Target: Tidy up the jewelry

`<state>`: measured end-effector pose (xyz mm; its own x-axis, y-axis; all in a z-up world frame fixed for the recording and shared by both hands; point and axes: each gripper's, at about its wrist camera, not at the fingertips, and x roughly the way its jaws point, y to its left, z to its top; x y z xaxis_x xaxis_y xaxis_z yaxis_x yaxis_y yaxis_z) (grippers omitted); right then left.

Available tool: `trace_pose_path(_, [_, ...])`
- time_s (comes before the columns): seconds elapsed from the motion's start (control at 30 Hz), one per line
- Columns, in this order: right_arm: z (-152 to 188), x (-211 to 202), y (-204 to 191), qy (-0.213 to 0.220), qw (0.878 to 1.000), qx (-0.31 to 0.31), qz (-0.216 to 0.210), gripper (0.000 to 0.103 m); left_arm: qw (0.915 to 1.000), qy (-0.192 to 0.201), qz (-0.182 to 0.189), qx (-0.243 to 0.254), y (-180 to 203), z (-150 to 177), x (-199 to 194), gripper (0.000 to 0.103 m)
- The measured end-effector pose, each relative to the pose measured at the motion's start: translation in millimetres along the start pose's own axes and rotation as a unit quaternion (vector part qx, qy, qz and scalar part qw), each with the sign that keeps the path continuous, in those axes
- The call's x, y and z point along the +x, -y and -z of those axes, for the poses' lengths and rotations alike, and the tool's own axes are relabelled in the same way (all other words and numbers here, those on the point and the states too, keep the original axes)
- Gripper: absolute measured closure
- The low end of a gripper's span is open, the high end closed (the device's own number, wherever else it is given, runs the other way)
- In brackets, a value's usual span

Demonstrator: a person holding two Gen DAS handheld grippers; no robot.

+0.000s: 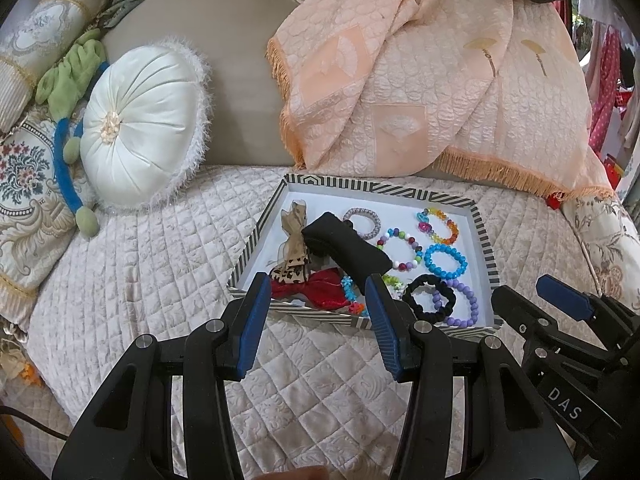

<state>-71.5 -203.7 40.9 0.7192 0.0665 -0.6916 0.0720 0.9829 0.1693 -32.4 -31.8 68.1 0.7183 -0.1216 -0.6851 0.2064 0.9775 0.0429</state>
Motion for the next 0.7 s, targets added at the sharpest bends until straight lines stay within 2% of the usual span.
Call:
trace_pose_path(0.53, [2, 4, 1, -0.005, 1.000, 0.001, -0.007, 0.046, 1.0000, -0.006, 0.003, -0.001, 3, 0, 2, 0.054])
trace_pose_path(0.7, [4, 15, 30, -0.003, 1.000, 0.011, 0.008, 0.046, 0.9998, -0.016, 0.005, -0.003, 3, 4, 13, 0.054])
